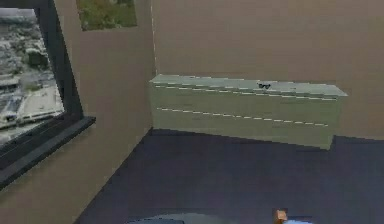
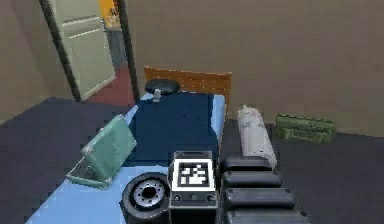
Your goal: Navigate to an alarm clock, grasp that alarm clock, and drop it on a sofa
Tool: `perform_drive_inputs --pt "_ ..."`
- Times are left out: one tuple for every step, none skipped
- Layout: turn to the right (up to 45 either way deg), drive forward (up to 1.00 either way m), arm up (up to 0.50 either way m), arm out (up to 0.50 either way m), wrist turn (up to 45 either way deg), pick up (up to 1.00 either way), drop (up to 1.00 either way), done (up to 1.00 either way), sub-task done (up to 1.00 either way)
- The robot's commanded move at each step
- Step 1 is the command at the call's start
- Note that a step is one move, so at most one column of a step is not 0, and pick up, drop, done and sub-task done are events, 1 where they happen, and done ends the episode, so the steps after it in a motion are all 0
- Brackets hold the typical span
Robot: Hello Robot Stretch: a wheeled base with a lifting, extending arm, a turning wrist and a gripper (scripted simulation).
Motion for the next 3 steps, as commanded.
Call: perform_drive_inputs --pt "0.0 1.0 0.0 0.0 0.0 0.0 0.0 0.0 0.0" --pt "0.0 0.25 0.0 0.0 0.0 0.0 0.0 0.0 0.0" --pt "45.0 0.0 0.0 0.0 0.0 0.0 0.0 0.0 0.0"
